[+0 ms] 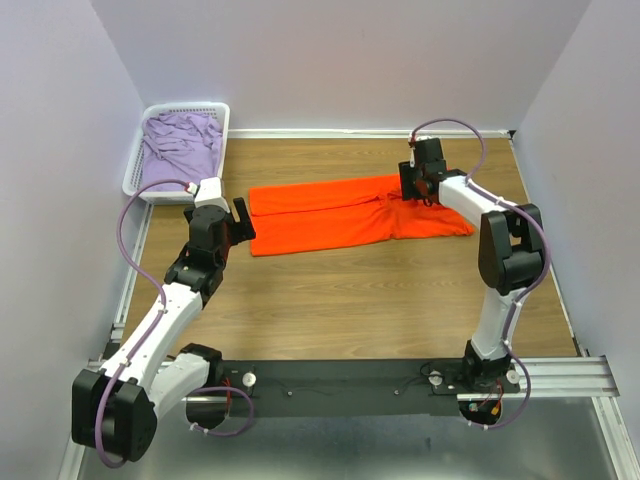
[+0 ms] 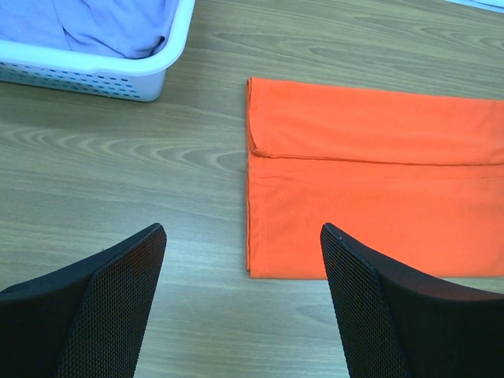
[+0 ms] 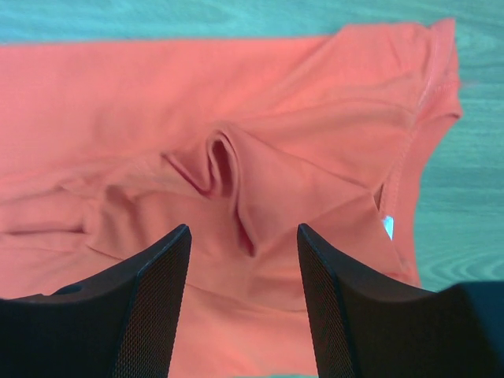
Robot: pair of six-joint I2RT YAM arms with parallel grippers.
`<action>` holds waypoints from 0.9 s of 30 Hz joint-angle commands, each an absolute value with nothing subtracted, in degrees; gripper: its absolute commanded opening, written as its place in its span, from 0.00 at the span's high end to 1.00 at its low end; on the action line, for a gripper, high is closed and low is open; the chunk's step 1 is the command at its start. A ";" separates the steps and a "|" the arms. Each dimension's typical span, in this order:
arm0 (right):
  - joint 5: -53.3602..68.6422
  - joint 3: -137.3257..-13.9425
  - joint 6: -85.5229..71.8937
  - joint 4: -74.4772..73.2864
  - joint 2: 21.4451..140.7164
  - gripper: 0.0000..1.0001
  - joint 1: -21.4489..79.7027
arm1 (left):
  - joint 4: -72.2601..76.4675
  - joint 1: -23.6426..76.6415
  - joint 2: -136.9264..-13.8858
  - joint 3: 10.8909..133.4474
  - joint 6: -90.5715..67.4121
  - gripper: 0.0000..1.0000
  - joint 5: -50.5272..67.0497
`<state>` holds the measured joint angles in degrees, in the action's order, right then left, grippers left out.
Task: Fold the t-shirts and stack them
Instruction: Fold the tshirt
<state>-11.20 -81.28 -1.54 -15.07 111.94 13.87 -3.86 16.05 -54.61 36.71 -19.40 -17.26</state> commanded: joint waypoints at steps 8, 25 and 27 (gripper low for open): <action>-17.04 -81.03 4.83 -15.64 115.66 0.37 13.89 | -1.93 16.35 -55.02 35.95 -18.46 0.13 -16.26; -22.41 -89.03 11.94 -15.56 121.81 0.80 13.89 | -2.02 16.35 -55.99 36.12 -18.19 0.14 -16.26; -24.16 -90.95 13.18 -15.56 122.87 0.81 13.89 | -2.02 16.44 -56.16 36.04 -18.02 0.14 -16.35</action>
